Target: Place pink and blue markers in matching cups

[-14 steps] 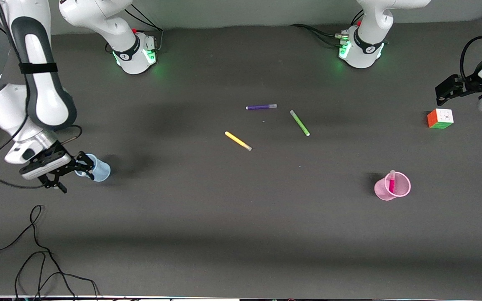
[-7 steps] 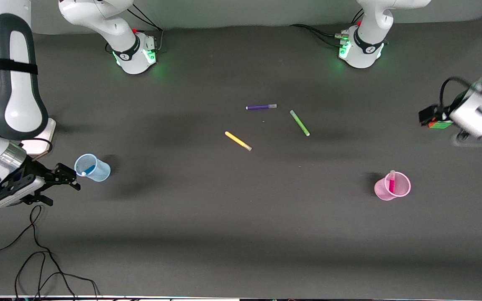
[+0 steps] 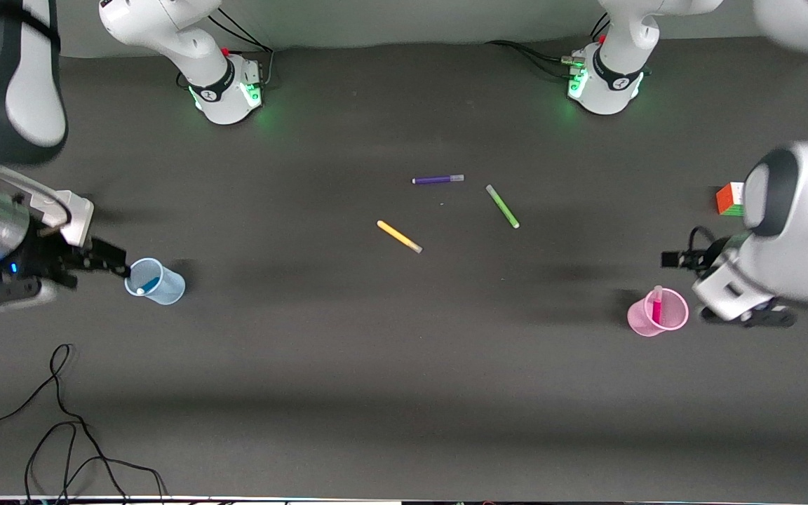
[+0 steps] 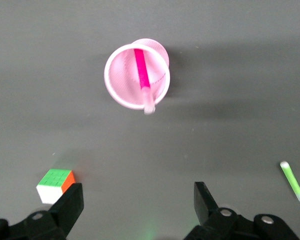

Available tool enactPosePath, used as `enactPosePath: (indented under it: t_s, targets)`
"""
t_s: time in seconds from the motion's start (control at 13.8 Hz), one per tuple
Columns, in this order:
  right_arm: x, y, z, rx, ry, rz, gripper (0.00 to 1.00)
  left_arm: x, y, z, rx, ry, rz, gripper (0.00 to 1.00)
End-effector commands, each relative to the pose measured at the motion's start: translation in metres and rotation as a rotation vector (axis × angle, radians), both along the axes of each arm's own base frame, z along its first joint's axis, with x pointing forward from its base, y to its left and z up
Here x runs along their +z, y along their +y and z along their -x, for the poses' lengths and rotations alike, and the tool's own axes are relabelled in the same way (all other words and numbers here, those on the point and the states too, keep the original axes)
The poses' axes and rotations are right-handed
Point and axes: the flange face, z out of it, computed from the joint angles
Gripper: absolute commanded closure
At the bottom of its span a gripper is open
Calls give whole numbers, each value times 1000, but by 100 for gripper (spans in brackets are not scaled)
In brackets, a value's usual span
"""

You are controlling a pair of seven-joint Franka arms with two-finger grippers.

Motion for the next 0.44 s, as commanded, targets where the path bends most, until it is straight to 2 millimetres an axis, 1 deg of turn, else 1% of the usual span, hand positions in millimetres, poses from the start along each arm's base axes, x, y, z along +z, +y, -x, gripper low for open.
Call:
enactPosePath:
  t_s: [0.0, 0.07, 0.15, 0.22, 0.29, 0.36]
  targets:
    - [33, -10, 69, -110, -4, 23, 0, -38, 7, -27, 50, 21, 29, 2]
    - [40, -18, 82, -107, -22, -2, 0, -41, 21, -31, 116, 8, 54, 2]
    - [46, -23, 90, -103, -36, -20, 0, -49, 27, -31, 153, 17, 73, 2]
    - [50, -22, 95, -94, -36, -27, 0, -57, 29, -32, 161, 25, 80, 2]
    - [53, -20, 96, -93, -37, -27, 0, -65, 36, -34, 176, 20, 82, 3]
    - [54, -23, 96, -99, -38, -28, 0, -74, 37, -36, 188, 19, 84, 3]
